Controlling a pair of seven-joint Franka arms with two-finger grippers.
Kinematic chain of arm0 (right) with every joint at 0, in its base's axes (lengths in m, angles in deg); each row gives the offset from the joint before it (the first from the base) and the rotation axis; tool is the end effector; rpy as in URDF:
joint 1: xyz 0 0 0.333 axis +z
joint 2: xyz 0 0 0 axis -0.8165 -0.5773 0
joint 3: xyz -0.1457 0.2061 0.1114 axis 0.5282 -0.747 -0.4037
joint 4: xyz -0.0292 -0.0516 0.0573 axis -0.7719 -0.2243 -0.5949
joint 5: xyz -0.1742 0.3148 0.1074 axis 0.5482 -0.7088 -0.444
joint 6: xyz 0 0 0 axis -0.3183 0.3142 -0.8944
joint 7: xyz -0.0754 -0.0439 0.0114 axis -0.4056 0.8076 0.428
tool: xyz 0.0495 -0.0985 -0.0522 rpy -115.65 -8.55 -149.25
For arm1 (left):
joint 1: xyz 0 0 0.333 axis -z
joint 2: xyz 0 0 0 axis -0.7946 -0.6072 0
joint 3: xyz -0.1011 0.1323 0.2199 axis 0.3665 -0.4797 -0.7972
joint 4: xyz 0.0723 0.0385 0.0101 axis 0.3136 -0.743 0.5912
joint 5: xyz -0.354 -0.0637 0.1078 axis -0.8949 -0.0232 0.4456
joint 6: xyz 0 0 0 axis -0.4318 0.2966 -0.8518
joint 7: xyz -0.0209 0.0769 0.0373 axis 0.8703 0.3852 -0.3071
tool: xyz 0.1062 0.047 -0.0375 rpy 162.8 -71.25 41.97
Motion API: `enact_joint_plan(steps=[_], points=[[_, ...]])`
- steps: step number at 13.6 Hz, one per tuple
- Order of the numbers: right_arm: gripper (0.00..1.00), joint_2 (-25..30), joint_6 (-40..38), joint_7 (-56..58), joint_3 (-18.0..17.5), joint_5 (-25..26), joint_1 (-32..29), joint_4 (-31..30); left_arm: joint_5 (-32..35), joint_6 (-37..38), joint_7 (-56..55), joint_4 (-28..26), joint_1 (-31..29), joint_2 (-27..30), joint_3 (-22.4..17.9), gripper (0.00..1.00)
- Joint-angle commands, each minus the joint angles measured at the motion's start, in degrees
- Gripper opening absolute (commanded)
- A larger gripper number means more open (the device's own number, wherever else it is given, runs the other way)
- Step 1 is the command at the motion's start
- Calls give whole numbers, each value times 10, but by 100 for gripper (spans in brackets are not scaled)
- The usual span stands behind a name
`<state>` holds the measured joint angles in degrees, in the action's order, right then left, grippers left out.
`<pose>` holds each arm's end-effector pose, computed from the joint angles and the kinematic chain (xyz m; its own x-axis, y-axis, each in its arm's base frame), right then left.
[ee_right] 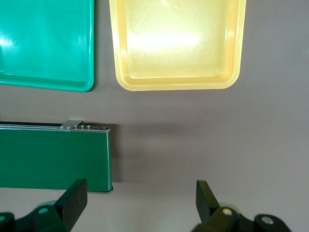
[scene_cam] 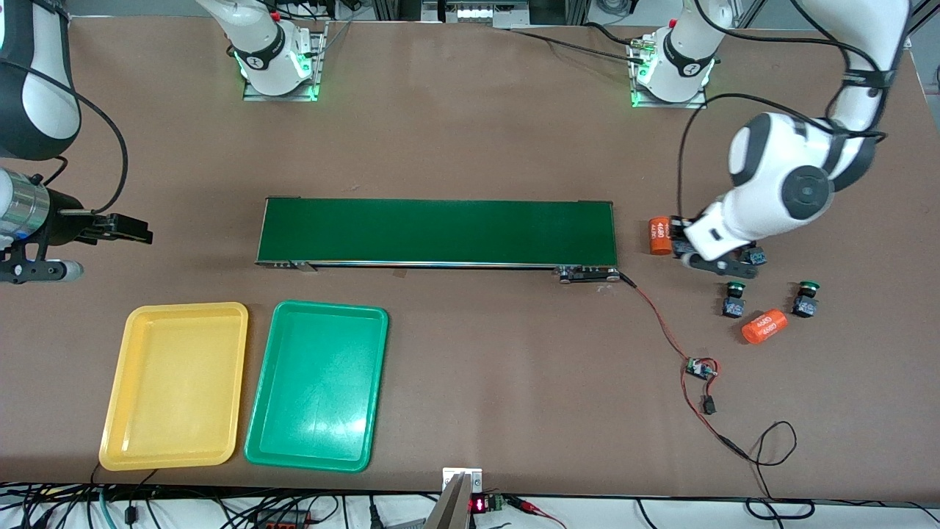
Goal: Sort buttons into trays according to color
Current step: 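Carry the yellow-cap button onto the conveyor belt and open the left gripper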
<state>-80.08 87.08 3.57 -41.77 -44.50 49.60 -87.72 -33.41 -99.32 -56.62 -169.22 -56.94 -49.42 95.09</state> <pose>0.5903 -0.0423 0.4331 0.9904 0.0169 -0.1375 0.0159 -0.9998 -0.0084 0.5094 -0.1162 0.2586 0.9566 -0.2126 -0.1992 -0.1961 -0.9756 0.0991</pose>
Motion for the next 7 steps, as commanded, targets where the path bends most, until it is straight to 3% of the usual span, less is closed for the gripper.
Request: enact_joint_plan(steps=[1,4,7], points=[[100,5,-11,-2,-1,-7,-1,4,-16,2,-23,22,57,-27,16,0],[100,11,-20,-1,-1,-11,0,10,-44,2,-52,67,94,-71,16,0],[100,12,-33,0,0,-11,-1,24,-52,-22,-56,75,112,-107,16,0]])
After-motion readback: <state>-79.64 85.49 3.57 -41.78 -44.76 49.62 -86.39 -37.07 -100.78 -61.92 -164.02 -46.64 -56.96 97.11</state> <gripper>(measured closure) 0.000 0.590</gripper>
